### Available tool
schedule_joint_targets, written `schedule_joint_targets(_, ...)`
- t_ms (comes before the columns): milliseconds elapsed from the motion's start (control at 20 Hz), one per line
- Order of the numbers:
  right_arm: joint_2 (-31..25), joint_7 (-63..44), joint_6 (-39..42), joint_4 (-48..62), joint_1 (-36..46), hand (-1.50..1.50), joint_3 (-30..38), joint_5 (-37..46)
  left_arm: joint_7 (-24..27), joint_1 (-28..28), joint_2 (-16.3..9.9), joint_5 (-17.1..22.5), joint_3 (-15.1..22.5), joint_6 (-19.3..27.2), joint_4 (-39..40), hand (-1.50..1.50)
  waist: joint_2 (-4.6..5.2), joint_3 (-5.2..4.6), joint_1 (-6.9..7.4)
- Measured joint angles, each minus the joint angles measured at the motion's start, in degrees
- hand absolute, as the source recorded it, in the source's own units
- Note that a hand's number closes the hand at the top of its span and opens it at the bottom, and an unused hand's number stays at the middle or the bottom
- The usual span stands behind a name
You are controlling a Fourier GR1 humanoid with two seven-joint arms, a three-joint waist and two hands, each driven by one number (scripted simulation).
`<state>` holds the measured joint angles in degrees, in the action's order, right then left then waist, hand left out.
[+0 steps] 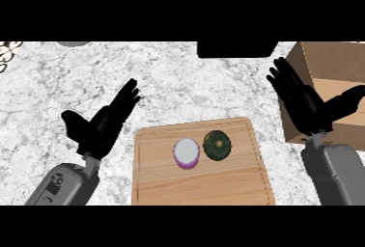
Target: Pick the squash from the cutting board and place it in the cardboard box
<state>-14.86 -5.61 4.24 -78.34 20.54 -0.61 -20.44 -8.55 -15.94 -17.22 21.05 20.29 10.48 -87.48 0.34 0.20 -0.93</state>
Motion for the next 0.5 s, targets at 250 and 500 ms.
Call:
schedule_joint_targets(250, -4.52, 0.37, -4.62, -10.49, 1.52, -1.5, 1.96, 4.77, 3.99, -0.7, -5.72, -5.04, -1.69, -1.61, 0.42, 0.0, -1.13, -0.28, -0.51)
schedule_joint_targets(500, -14.24, -1.5, -7.71, -19.42, -0.88, -1.5, 1.44, 16.77, 8.04, 0.6, -11.62, -9.01, -3.07, -3.14, -0.52, 0.0, -1.61, -0.47, -1.35)
